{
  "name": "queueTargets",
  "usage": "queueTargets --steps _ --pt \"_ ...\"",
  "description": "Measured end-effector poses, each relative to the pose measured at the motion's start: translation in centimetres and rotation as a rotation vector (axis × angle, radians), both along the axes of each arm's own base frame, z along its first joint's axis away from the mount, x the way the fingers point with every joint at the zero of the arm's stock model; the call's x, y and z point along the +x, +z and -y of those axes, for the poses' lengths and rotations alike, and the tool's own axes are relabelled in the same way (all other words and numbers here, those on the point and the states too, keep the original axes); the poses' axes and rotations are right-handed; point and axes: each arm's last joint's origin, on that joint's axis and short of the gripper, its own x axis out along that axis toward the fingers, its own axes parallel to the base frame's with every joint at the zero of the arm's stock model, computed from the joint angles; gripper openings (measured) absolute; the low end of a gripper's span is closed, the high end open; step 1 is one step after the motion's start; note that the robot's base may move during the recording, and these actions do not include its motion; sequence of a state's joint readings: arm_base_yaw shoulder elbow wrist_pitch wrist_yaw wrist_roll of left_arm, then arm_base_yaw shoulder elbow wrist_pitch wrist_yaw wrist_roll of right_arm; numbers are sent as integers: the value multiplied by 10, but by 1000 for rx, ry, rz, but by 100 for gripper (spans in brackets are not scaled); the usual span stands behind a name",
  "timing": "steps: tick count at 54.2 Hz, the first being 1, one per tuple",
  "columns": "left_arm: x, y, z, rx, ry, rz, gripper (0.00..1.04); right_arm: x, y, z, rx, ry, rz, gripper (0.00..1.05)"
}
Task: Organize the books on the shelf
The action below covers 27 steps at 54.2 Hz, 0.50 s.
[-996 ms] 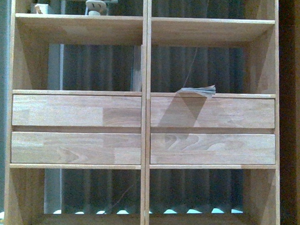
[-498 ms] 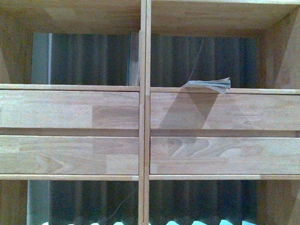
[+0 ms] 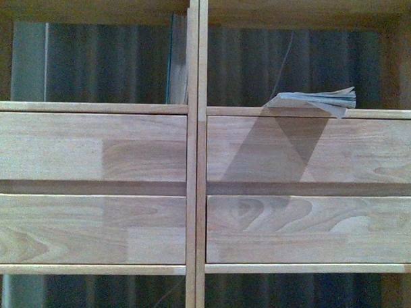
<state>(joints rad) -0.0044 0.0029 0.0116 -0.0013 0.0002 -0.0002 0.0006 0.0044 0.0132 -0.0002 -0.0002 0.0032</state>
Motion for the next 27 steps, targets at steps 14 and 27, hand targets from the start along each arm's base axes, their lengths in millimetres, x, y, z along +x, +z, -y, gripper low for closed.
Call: queueTargets --steps 14,27 --pt "0 0 0 0 0 0 97 0 0 0 0 0 0 98" --pt "0 0 0 0 0 0 97 0 0 0 0 0 0 98"
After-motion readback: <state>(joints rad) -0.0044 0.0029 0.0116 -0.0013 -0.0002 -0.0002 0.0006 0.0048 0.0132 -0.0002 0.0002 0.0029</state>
